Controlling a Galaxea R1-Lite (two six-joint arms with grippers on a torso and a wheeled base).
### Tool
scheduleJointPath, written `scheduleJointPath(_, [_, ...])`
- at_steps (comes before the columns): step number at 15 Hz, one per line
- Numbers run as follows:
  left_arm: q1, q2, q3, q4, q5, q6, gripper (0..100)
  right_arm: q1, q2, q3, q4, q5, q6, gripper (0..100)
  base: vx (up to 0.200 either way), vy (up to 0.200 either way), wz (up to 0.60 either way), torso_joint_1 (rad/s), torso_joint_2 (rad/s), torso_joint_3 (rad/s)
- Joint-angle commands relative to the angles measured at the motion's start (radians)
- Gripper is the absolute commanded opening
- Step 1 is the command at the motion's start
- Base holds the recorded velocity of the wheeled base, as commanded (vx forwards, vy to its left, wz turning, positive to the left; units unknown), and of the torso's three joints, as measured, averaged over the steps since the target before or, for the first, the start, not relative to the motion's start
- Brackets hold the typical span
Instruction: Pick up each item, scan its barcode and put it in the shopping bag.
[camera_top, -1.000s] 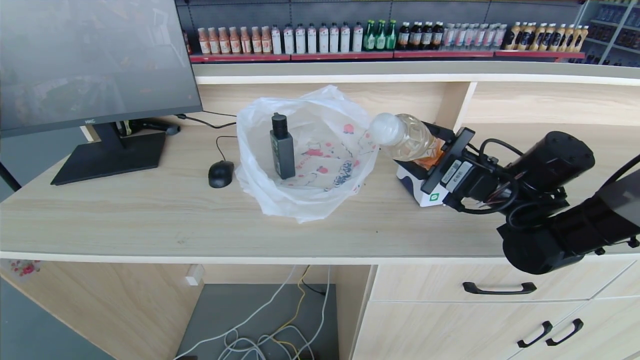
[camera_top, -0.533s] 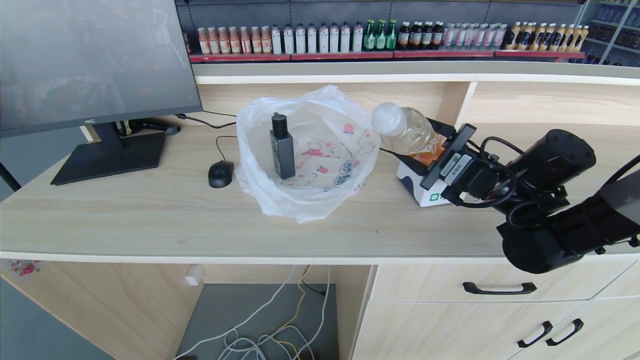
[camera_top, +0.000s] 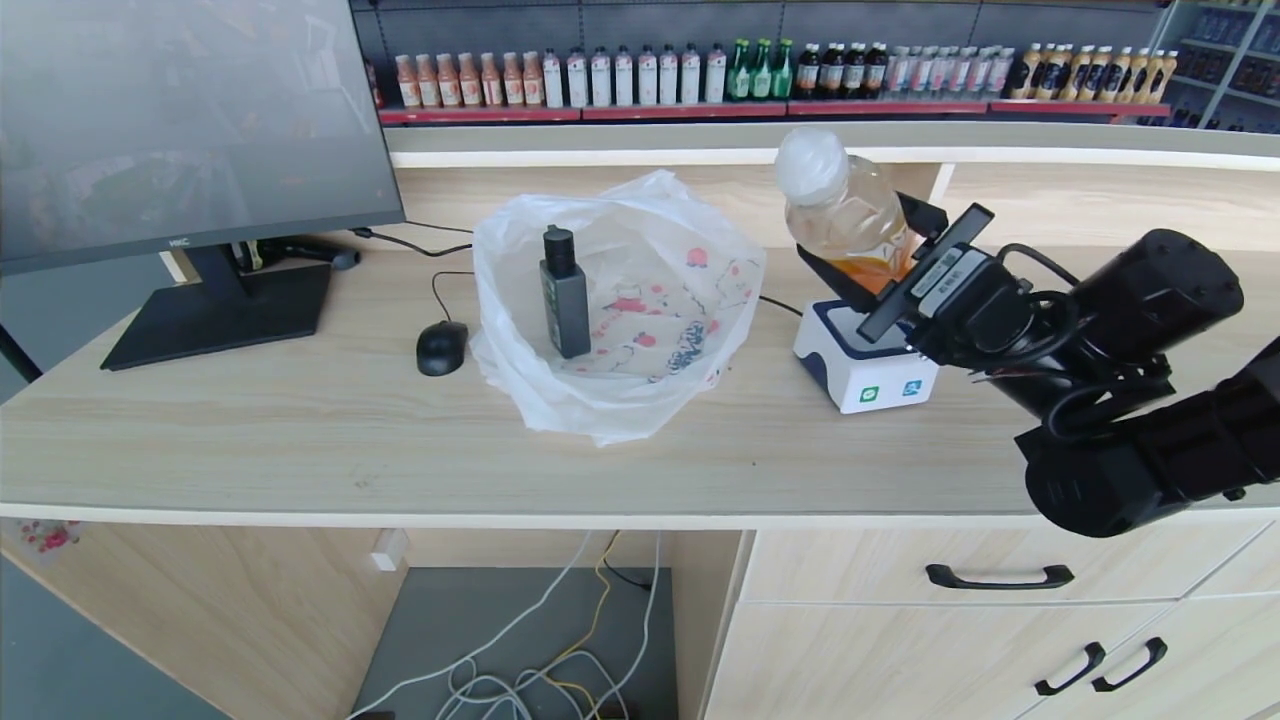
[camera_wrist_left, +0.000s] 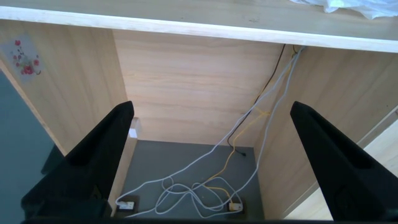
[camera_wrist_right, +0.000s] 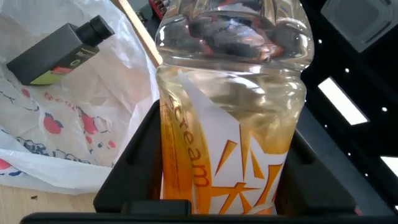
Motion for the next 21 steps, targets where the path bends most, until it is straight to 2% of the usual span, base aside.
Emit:
scheduleJointPath(1, [0.000,0.000,0.000,0.000,0.000,0.000,100,0.034,-0.044,0.021,-0.001,-0.032,0.029,0,0.000,0.000,0.00,0.000,0.00,0.000])
scheduleJointPath(3, [0.000,0.000,0.000,0.000,0.000,0.000,100,0.083,-0.083,0.053,-0.001,-0.116,0.058,0,0.000,0.000,0.00,0.000,0.00,0.000])
scheduleJointPath(4, [0.000,0.000,0.000,0.000,0.000,0.000,100,0.133,-0.097,0.062,-0.001,-0.219,0.117,0,0.000,0.000,0.00,0.000,0.00,0.000])
scheduleJointPath(6, [0.000,0.000,0.000,0.000,0.000,0.000,100,0.182,-0.107,0.059,-0.001,-0.343,0.203,0,0.000,0.000,0.00,0.000,0.00,0.000])
scheduleJointPath(9, [0.000,0.000,0.000,0.000,0.000,0.000,100,0.242,-0.112,0.050,-0.001,-0.485,0.305,0,0.000,0.000,0.00,0.000,0.00,0.000])
scheduleJointPath(13, [0.000,0.000,0.000,0.000,0.000,0.000,100,0.317,-0.127,0.050,-0.001,-0.552,0.381,0,0.000,0.000,0.00,0.000,0.00,0.000])
scheduleJointPath(15, [0.000,0.000,0.000,0.000,0.000,0.000,100,0.368,-0.130,0.047,-0.001,-0.640,0.457,0,0.000,0.000,0.00,0.000,0.00,0.000])
scheduleJointPath(18, [0.000,0.000,0.000,0.000,0.000,0.000,100,0.391,-0.156,0.045,-0.001,-0.745,0.551,0,0.000,0.000,0.00,0.000,0.00,0.000])
scheduleJointPath(21, [0.000,0.000,0.000,0.000,0.000,0.000,100,0.391,-0.161,0.050,-0.001,-0.750,0.606,0,0.000,0.000,0.00,0.000,0.00,0.000])
